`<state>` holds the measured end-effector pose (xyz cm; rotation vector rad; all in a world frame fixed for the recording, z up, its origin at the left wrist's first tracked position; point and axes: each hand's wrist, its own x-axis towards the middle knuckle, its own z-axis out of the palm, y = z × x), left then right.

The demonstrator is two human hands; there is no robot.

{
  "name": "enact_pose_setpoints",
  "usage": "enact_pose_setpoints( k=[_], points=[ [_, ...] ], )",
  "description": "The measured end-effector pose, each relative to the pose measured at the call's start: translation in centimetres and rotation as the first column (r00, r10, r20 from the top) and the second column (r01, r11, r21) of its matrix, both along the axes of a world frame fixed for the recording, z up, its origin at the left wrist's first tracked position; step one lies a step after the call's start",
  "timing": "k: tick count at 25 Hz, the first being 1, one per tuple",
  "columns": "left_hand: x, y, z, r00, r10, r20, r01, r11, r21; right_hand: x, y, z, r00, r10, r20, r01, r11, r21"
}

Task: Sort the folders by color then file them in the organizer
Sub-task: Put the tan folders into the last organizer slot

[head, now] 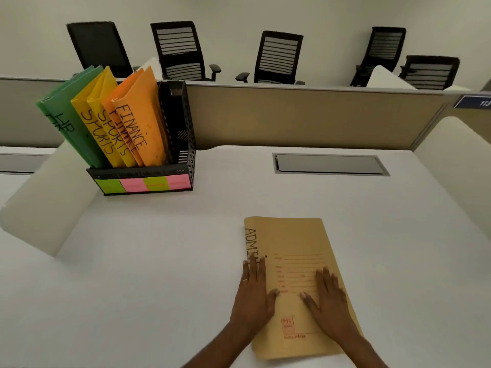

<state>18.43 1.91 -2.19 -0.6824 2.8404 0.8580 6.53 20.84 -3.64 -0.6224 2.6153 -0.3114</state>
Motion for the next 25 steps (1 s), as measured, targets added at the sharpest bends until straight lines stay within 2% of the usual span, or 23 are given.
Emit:
enact_pose_setpoints(
  k=[3,9,11,14,16,20,25],
  points=[
    [0.1,1.2,0.2,0.994,0.106,-0.037,-0.098,0.981,0.166,0.8,1.5,-0.2,1.000,0.019,0.012,-0.018,0.999,-0.042],
    [0.4,2.6,2.0,0.941,0.273,-0.202,-0.212,0.937,0.279,1.9,2.3,0.4,0.999,0.049,0.022,-0.048,0.998,-0.049],
    [0.5,2.4,3.0,0.880,0.408,-0.244,-0.297,0.872,0.389,2.0,2.3,0.9,0.998,0.049,0.042,-0.046,0.997,-0.068],
    [0.5,1.6,4.2,0.820,0.542,-0.182,-0.377,0.752,0.541,2.0,1.8,1.5,0.994,0.067,0.083,-0.057,0.992,-0.113],
    [0.6,1.8,4.7,0.835,0.528,-0.154,-0.349,0.725,0.593,1.7,1.1,2.3,0.990,0.090,0.112,-0.075,0.989,-0.128],
    [1.0,1.7,6.0,0.821,0.560,-0.116,-0.244,0.528,0.814,0.6,-1.4,4.9,0.983,0.125,0.135,-0.095,0.973,-0.208],
    [2.4,-1.2,9.5,0.776,0.584,-0.239,-0.099,0.486,0.868,-2.3,-4.4,9.1,0.994,0.103,0.042,-0.082,0.932,-0.353]
  ],
)
